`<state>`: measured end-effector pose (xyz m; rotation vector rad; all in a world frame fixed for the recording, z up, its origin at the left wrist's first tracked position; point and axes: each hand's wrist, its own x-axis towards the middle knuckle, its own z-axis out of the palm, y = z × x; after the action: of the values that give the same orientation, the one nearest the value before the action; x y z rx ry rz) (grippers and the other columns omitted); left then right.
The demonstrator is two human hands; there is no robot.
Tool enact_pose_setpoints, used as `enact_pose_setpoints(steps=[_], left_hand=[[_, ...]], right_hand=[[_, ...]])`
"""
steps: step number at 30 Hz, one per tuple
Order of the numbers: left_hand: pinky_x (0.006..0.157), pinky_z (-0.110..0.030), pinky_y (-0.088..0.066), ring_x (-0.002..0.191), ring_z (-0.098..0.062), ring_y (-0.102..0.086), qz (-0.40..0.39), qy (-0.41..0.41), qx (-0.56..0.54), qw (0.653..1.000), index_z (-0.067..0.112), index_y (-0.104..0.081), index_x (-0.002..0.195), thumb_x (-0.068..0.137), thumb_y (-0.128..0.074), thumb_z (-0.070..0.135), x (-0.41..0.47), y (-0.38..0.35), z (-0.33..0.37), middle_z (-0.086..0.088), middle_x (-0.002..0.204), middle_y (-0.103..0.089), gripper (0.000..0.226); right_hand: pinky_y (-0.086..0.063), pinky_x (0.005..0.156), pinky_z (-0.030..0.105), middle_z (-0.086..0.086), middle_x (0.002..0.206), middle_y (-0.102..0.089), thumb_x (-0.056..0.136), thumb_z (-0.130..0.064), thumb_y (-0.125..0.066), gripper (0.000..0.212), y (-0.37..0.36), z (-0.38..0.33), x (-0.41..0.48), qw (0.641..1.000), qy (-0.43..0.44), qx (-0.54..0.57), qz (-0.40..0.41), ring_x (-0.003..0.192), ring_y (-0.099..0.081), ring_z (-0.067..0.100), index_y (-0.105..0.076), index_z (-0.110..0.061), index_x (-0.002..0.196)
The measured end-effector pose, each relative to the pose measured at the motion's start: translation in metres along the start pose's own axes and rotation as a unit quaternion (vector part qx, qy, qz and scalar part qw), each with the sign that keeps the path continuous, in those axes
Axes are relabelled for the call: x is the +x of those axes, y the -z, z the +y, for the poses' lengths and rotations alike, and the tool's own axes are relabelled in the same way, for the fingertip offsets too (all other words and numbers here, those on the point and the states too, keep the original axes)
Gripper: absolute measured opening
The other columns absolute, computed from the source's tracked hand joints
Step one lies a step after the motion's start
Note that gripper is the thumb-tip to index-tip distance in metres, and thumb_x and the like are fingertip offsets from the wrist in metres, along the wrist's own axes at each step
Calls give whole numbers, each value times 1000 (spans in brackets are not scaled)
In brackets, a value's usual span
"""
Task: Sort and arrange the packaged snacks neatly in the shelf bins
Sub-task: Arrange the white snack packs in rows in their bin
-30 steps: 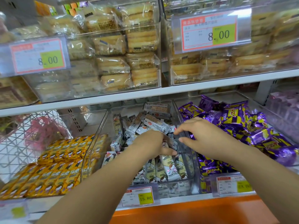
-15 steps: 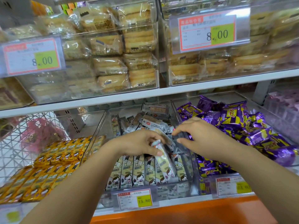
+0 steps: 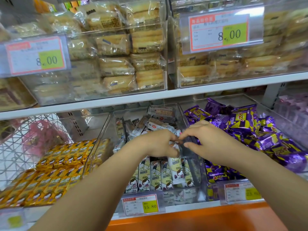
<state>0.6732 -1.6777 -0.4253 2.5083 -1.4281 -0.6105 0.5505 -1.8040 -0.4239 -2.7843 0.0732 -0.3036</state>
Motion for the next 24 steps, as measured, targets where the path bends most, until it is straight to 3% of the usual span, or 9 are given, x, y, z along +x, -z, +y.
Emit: enact_pose_setpoints(steps=[5,12,13,14,15,17,18,20,24], left_hand=[[90,-27,-44,107,-15,-56,55,-8,-114,992,26,-49,131,87,-65,31,-6,-17,-8,3,126,-56,47],[89,-13,-40,118,2,-51,48,-21,-143,988,31,-52,133,89,-65,32,-24,-12,-29,14,139,-48,46],[84,-8,-39,119,-5,-21,50,-20,-142,988,32,-52,134,89,-65,32,-25,-11,-29,16,140,-46,47],[83,-6,-38,86,13,-43,50,-22,-138,989,34,-51,133,89,-64,31,-26,-10,-29,17,140,-45,46],[82,-3,-36,107,9,-52,48,-25,-132,990,35,-51,133,89,-64,30,-27,-8,-30,21,139,-43,46],[78,5,-32,84,15,-40,28,-29,-113,993,34,-50,134,90,-63,29,-27,-4,-28,24,136,-41,47],[81,3,-32,109,11,-17,14,-30,-100,994,33,-49,136,90,-63,29,-25,-2,-26,23,137,-42,48],[100,-14,-35,123,1,-47,-13,-30,-65,997,30,-48,137,89,-64,31,-17,-2,-21,15,143,-44,50],[89,-23,-41,105,-14,-55,-24,-27,1,999,22,-49,136,86,-68,27,5,-19,-8,-1,129,-57,53]], right_hand=[[-40,91,31,-26,81,-42,93,-31,-54,22,-2,2,0,1000,12,4,6,99,-31,3,-63,-30,113],[-39,98,36,-13,115,-59,93,-30,-54,22,-1,2,-1,1000,6,16,1,116,-36,7,-63,-30,113],[-39,98,36,-12,115,-59,93,-30,-54,22,-1,2,-1,1000,5,17,3,117,-36,7,-63,-30,113],[-39,99,36,-12,116,-59,93,-30,-54,22,-1,2,-1,1000,4,17,3,117,-36,8,-63,-30,113],[-39,99,36,-11,117,-59,93,-30,-54,22,-1,3,-1,1000,4,17,3,117,-36,8,-63,-30,113],[-39,98,37,-11,116,-59,94,-31,-53,22,-2,3,-1,1000,7,14,3,117,-36,8,-63,-31,114],[-39,98,37,-11,115,-59,94,-31,-53,22,-2,3,-1,1000,7,12,3,116,-36,8,-62,-31,114],[-39,98,37,-10,114,-59,94,-31,-53,22,-3,4,0,1000,7,11,5,115,-35,7,-62,-30,114],[-39,99,37,-11,117,-59,93,-30,-53,24,-2,3,-1,1000,8,9,6,118,-35,8,-62,-30,115]])
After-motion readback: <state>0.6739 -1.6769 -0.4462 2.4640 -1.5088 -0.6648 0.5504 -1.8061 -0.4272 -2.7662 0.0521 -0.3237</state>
